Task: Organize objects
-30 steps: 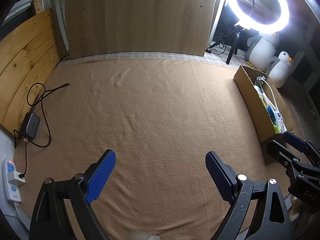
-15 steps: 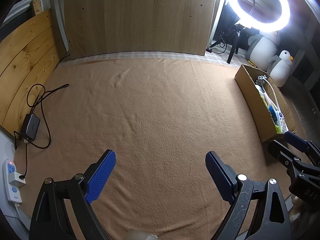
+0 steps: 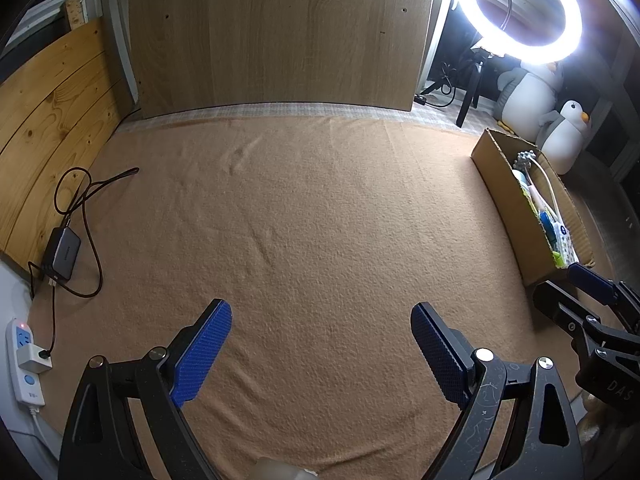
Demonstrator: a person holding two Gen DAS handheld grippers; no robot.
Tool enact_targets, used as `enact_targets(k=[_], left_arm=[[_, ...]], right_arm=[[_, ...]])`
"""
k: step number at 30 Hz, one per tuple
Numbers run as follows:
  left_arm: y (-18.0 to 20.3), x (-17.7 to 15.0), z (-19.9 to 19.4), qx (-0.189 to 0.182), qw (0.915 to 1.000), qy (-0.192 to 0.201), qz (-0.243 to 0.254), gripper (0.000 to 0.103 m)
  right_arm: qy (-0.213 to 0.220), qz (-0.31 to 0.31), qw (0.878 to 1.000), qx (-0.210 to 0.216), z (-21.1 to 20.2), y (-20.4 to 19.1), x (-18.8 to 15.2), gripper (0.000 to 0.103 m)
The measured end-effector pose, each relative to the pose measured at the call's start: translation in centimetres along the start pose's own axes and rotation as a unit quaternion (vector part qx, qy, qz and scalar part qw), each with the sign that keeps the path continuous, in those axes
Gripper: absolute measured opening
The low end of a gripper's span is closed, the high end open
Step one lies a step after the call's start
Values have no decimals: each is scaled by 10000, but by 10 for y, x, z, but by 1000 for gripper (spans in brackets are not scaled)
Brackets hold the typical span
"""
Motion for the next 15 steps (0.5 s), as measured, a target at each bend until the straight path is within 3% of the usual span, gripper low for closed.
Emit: enact_targets(k=[15], left_arm=[[0,0,0,12,10000,-2,31,93]], right_arm=[[-11,-13,10000,8,1,1,-1,73]])
Point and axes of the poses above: each gripper's, at about its wrist camera, not at the fingertips, and z roughly the way its jaws point, y to its right, x to its top, the point moved 5 cm from there along z, roughly the way its jaws point, and after that the axes turned 8 degrees about y, right-handed, at the moved point
